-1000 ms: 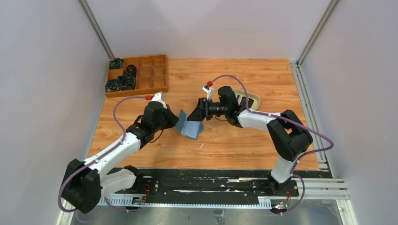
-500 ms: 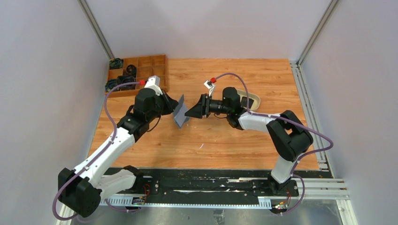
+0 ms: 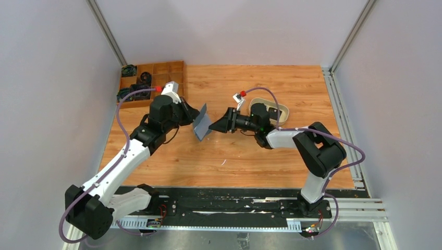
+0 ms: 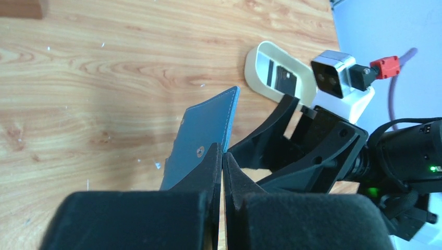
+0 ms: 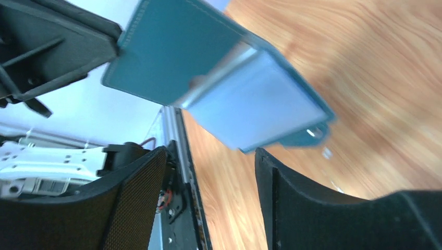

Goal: Take the credit cards out of the card holder

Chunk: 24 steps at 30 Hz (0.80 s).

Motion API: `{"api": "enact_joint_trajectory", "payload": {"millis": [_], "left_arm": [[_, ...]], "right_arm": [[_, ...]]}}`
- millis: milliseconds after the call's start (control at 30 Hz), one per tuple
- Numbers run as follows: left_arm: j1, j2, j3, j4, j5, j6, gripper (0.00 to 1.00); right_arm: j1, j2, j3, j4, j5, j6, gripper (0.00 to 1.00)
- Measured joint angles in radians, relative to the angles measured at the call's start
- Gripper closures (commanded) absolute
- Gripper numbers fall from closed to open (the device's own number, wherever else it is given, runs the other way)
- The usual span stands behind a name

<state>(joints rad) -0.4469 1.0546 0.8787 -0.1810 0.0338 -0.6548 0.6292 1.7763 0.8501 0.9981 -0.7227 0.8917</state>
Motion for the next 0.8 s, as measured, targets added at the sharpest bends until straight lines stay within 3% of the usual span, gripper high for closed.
{"api": "enact_joint_trajectory", "payload": {"millis": [167, 400, 800], "left_arm": [[0.000, 0.029, -0.067, 0.019, 0.005, -0.007, 1.00], [0.000, 0.069, -0.189, 0.041, -0.011, -0.005, 1.00], [0.014, 0.113, -0.283, 0.075, -0.076, -0.008, 1.00]], "right_arm": [[-0.051, -0.102, -0.107, -0.181, 0.093, -0.109, 0.29], [-0.073, -0.270, -0.111, -0.414, 0.185, -0.291, 0.29], [-0.074, -0.267, -0.109, -0.574, 0.193, -0.392, 0.29]]}}
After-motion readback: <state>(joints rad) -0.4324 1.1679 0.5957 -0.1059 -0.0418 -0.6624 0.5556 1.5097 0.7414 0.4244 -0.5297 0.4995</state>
